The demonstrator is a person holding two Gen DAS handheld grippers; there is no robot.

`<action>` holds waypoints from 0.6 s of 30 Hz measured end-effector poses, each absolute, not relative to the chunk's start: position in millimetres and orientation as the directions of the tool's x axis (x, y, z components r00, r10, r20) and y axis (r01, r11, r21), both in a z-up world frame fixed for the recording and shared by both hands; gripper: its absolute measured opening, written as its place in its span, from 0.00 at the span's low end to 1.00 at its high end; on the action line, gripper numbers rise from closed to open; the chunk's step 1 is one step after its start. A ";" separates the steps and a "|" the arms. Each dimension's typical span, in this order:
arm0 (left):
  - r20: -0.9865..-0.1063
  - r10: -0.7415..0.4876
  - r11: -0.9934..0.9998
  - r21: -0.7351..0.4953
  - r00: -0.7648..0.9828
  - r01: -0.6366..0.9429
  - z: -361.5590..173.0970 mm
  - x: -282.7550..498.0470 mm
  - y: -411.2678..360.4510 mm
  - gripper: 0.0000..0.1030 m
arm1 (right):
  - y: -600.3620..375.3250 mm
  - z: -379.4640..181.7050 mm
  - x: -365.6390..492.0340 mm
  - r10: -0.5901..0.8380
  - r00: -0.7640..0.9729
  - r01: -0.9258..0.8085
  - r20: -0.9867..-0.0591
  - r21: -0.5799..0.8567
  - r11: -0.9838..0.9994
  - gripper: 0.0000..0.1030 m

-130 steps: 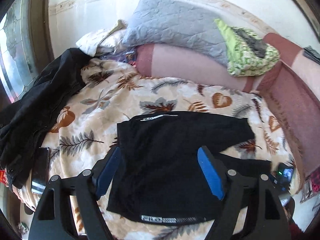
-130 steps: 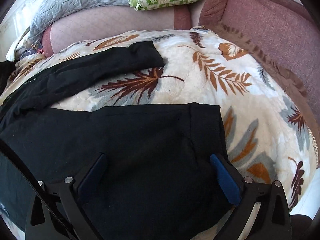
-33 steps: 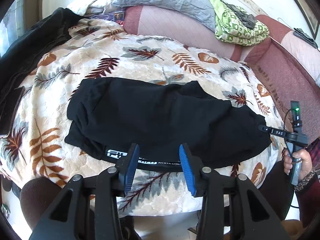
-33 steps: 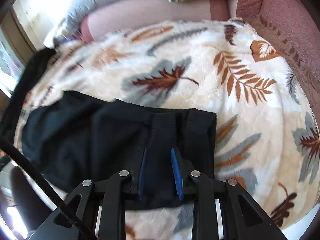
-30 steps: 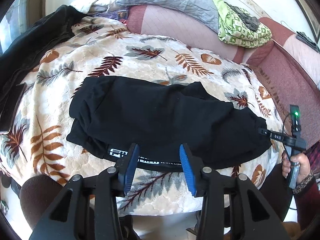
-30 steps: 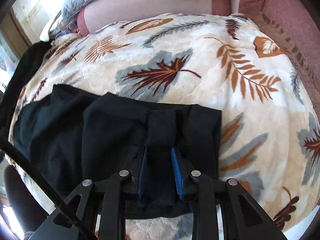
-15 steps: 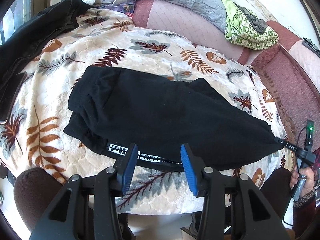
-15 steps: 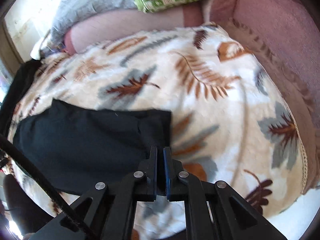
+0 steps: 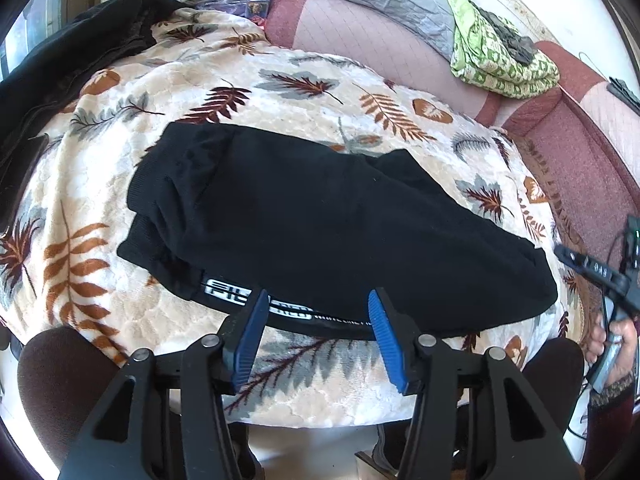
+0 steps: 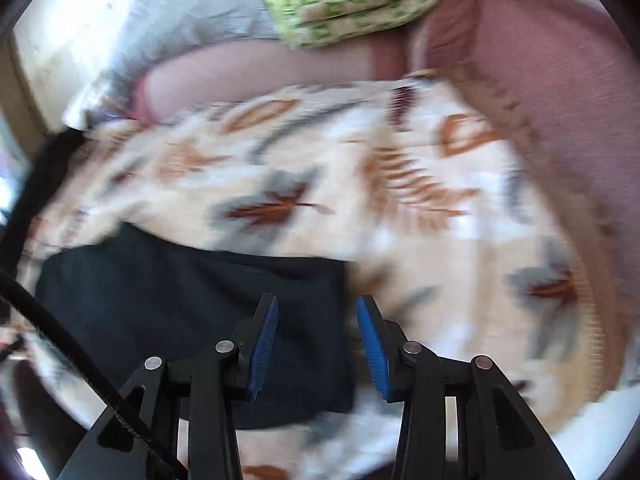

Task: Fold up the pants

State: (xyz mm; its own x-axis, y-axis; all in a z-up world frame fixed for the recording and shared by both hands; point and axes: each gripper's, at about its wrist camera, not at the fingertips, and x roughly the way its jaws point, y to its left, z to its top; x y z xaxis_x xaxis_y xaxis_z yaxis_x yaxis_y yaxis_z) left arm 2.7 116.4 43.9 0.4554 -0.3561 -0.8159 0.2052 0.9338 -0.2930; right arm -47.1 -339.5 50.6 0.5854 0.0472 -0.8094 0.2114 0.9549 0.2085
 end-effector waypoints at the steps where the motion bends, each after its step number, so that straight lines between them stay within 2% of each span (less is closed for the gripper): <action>1: -0.817 -0.355 0.934 -0.289 0.455 0.210 44.5 1.7 114.7 0.50 | -336.3 48.4 -42.2 0.100 0.592 0.181 -0.799 0.254 0.950 0.43; 6: -0.816 -0.345 0.938 -0.277 0.464 0.209 49.5 -1.1 114.0 0.51 | -317.8 11.9 -1.2 0.309 0.540 0.074 -0.783 0.410 0.909 0.43; 8: -0.815 -0.342 0.939 -0.277 0.468 0.203 50.5 -1.2 115.6 0.51 | -321.8 -10.1 16.3 0.311 0.491 0.111 -0.814 0.412 0.904 0.41; 10: -0.815 -0.339 0.940 -0.278 0.470 0.197 50.3 -1.4 116.3 0.53 | -337.5 -24.0 31.0 0.254 0.488 0.151 -0.835 0.367 0.918 0.10; 11: -0.815 -0.340 0.940 -0.281 0.470 0.193 49.4 -0.9 117.3 0.54 | -342.9 -23.5 33.2 0.235 0.497 0.161 -0.835 0.355 0.921 0.07; 12: -0.815 -0.341 0.940 -0.284 0.469 0.190 48.3 -0.3 117.9 0.54 | -349.8 -21.9 35.8 0.188 0.502 0.192 -0.844 0.320 0.928 0.08; 15: -0.814 -0.345 0.938 -0.291 0.467 0.186 44.7 2.8 118.5 0.54 | -360.3 -2.3 31.6 0.019 0.524 0.300 -0.851 0.205 0.932 0.25; 18: -0.814 -0.342 0.940 -0.287 0.469 0.186 39.6 10.3 118.1 0.54 | -347.7 27.7 23.2 0.028 0.579 0.263 -0.815 0.219 0.940 0.26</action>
State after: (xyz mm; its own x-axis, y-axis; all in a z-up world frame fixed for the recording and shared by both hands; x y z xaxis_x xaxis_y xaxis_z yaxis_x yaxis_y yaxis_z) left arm 10.3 118.1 39.6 0.4691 -0.3417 -0.8144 0.1856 0.9397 -0.2873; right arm 23.2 -347.7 27.7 0.5789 0.0278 -0.8149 0.2625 0.9398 0.2186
